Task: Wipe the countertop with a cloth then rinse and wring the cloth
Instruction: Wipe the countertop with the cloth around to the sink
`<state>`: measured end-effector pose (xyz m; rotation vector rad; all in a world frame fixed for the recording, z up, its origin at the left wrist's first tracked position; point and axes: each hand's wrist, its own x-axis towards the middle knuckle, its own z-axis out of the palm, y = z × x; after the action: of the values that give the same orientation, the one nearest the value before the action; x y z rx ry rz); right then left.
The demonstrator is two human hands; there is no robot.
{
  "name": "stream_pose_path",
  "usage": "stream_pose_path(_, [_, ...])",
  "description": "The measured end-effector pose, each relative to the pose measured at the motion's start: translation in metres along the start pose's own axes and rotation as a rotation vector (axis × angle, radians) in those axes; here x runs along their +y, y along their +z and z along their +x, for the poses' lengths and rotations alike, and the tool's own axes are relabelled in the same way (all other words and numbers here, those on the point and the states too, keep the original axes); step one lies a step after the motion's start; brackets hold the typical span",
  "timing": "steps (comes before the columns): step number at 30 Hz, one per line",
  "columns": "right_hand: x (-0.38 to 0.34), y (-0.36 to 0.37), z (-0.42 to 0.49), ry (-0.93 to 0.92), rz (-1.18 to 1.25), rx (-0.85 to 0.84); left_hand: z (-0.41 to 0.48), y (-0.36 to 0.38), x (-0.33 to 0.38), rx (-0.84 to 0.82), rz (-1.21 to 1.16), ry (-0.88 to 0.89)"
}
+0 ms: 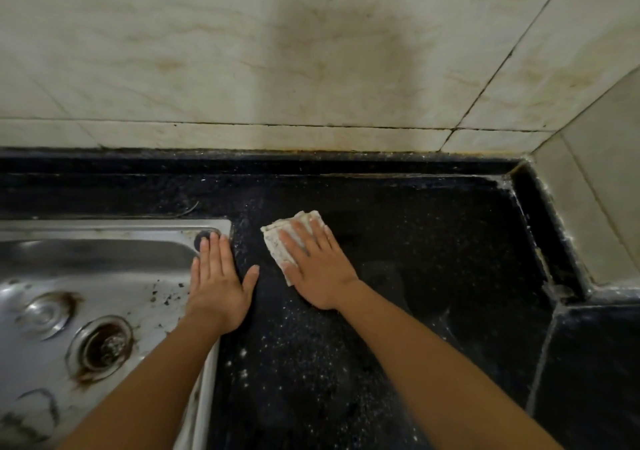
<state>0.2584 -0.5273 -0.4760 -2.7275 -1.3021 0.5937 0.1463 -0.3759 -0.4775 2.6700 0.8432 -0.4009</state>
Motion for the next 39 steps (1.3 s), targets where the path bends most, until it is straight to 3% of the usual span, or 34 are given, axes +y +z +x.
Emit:
stream_pose_path(2, [0.023, -0.005, -0.005, -0.068, -0.031, 0.011, -0.001, -0.001, 0.000, 0.003, 0.010, 0.003])
stream_pose_path(4, [0.056, -0.007, -0.010, -0.001, -0.050, 0.017, -0.002, -0.002, 0.000, 0.009, 0.021, 0.014])
stream_pose_path(10, [0.139, -0.028, -0.029, 0.607, 0.155, 0.079, 0.000, 0.000, -0.002, 0.021, 0.005, 0.025])
stream_pose_path(15, [0.118, -0.035, 0.001, 0.906, 0.270, 0.154, 0.001, 0.003, -0.004, 0.060, -0.024, 0.043])
stream_pose_path(26, [-0.030, -0.022, 0.089, 0.311, 0.116, 0.024, 0.003, 0.010, -0.007, 0.109, -0.065, 0.059])
stream_pose_path(31, [-0.034, -0.025, 0.091, 0.033, 0.051, -0.037, 0.001, 0.009, -0.005, 0.149, -0.012, 0.060])
stream_pose_path(34, [-0.002, -0.029, 0.077, 0.057, 0.009, -0.002, 0.001, 0.008, -0.005, 0.138, 0.008, 0.052])
stream_pose_path(39, [0.068, -0.038, 0.040, 0.360, 0.081, 0.053, 0.001, 0.005, -0.005, 0.102, 0.010, 0.047])
